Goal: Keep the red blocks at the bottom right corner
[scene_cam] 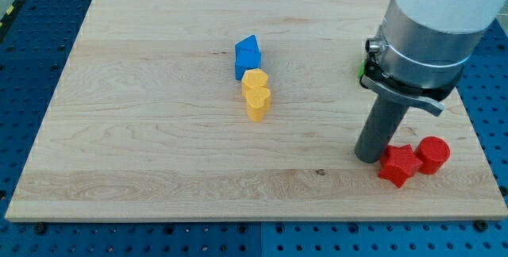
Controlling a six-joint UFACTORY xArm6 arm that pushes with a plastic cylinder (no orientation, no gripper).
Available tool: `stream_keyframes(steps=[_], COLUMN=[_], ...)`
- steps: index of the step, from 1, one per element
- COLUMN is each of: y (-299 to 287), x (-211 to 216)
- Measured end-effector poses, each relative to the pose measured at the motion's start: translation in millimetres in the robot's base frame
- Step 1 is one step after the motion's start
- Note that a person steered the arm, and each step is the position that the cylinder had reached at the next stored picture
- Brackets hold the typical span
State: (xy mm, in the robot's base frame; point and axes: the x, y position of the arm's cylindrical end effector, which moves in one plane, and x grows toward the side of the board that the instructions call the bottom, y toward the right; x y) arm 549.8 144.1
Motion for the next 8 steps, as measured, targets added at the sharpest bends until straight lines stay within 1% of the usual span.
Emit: stream_keyframes(steps=[2, 4, 6, 8], y=[18, 18, 40, 47], x=[10, 30, 30, 29])
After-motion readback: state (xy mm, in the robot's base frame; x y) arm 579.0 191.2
